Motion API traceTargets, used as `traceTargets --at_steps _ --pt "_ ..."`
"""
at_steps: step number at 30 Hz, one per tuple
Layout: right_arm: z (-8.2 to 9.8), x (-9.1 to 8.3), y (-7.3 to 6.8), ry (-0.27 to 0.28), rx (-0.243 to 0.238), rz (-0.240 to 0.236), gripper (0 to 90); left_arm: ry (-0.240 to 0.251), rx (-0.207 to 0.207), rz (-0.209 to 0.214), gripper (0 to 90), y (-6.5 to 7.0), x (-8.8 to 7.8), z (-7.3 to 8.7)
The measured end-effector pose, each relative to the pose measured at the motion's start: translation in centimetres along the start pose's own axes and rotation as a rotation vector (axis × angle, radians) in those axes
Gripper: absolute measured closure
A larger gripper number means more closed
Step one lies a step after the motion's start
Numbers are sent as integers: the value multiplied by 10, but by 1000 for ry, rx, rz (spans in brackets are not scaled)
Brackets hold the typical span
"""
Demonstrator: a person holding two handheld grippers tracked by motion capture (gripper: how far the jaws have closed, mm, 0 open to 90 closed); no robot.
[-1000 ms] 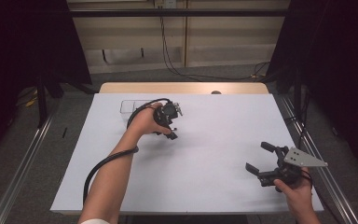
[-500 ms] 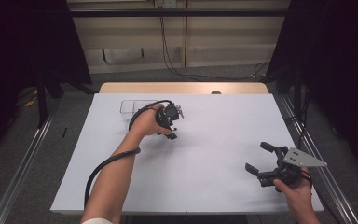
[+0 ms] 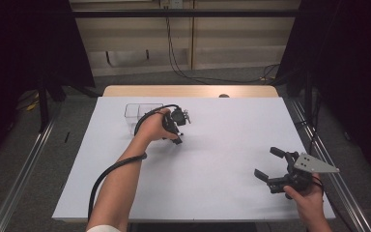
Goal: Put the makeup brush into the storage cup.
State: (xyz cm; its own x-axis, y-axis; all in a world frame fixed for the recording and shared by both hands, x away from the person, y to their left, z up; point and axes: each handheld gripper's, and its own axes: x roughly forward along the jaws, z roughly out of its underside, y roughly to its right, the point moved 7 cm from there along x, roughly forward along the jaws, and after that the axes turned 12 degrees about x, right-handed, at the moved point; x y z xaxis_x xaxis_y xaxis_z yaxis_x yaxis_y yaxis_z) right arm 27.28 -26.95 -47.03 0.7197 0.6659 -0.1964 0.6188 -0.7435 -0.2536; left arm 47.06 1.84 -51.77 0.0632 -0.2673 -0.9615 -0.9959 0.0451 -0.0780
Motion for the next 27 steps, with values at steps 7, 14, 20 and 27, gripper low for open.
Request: traceTargets --at_steps 7,14,20,27 --pt "0 0 0 1 -1 -1 0 -3 -5 31 612 4 -1 0" --pt "0 0 1 2 5 -2 0 -25 13 57 658 9 -2 1" --pt "0 0 0 2 3 -1 0 -29 19 61 670 12 -3 4" --pt "-1 0 0 3 5 0 0 -41 19 69 685 14 -5 8"
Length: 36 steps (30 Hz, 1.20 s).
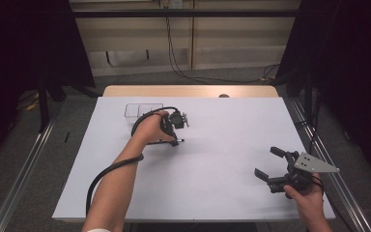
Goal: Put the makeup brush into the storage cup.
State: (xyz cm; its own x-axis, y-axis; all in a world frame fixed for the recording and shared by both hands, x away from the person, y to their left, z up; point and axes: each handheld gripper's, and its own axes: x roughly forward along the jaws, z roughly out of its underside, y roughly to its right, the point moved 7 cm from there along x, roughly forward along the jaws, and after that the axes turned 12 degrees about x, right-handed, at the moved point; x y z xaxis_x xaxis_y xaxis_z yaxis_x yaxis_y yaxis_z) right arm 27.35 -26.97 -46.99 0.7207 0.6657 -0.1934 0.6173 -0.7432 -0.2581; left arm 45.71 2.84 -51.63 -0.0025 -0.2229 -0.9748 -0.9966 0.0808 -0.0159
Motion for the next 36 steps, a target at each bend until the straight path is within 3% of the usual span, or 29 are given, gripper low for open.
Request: traceTargets --at_steps 16,25,36 --pt "0 0 1 1 -2 1 0 -10 -5 40 769 0 -1 3" --pt "0 0 1 1 -3 1 0 0 -9 41 835 0 0 4" --pt "-1 -1 1 1 -4 2 0 26 -33 42 837 1 -2 6"
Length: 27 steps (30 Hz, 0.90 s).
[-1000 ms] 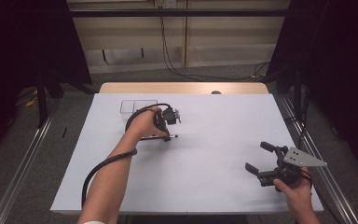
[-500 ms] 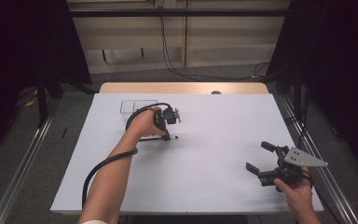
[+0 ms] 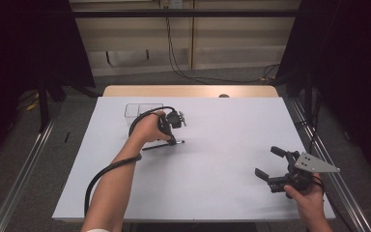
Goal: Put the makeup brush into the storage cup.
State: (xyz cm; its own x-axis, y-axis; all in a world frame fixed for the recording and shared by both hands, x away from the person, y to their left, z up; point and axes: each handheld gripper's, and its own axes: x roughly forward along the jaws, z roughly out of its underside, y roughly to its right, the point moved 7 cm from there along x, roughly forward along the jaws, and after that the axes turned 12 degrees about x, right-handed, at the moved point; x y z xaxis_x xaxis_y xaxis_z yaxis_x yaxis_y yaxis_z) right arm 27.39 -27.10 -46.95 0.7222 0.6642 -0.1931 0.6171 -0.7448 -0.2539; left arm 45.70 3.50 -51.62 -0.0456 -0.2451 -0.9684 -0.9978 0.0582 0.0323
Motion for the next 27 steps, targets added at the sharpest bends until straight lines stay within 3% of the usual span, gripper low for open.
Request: traceTargets --at_steps 13,15,27 --pt "0 0 0 1 0 1 0 84 -55 -1 838 1 -7 -10" --pt "0 0 0 1 0 1 0 112 -74 12 838 2 -10 -11" --pt "0 0 0 0 1 3 0 255 -135 -30 839 -3 -23 -13"
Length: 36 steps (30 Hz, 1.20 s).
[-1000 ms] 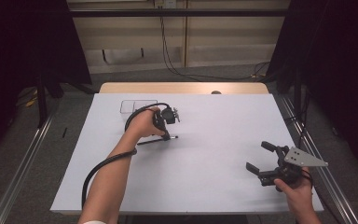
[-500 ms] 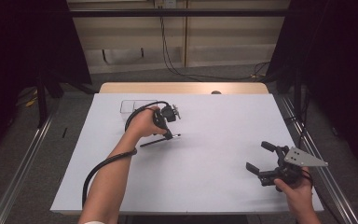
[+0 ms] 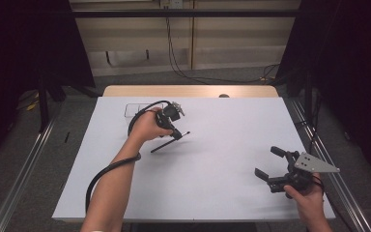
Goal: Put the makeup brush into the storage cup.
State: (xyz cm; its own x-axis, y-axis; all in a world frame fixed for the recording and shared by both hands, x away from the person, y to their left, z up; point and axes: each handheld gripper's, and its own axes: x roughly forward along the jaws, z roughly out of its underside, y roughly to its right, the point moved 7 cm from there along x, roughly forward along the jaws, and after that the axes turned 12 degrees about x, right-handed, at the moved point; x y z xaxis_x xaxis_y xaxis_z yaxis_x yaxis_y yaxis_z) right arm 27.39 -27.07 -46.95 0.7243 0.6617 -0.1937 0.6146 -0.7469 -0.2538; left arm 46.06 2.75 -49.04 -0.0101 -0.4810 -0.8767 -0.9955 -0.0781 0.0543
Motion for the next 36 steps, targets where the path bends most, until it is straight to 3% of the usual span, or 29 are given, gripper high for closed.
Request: traceTargets --at_steps 11,12,21,26,36 --pt "0 0 0 1 -4 0 0 121 -43 -30 839 -3 -9 -1" --pt "0 0 0 1 -4 0 0 143 -62 -28 839 -3 -9 -3" --pt "0 0 0 2 -3 0 0 202 -76 -48 839 -6 -19 -3" --pt "0 0 0 3 -6 -1 0 291 -120 -47 839 -7 -24 -5" --pt "0 0 0 1 -1 -1 0 405 -146 -91 839 -13 -38 -6"
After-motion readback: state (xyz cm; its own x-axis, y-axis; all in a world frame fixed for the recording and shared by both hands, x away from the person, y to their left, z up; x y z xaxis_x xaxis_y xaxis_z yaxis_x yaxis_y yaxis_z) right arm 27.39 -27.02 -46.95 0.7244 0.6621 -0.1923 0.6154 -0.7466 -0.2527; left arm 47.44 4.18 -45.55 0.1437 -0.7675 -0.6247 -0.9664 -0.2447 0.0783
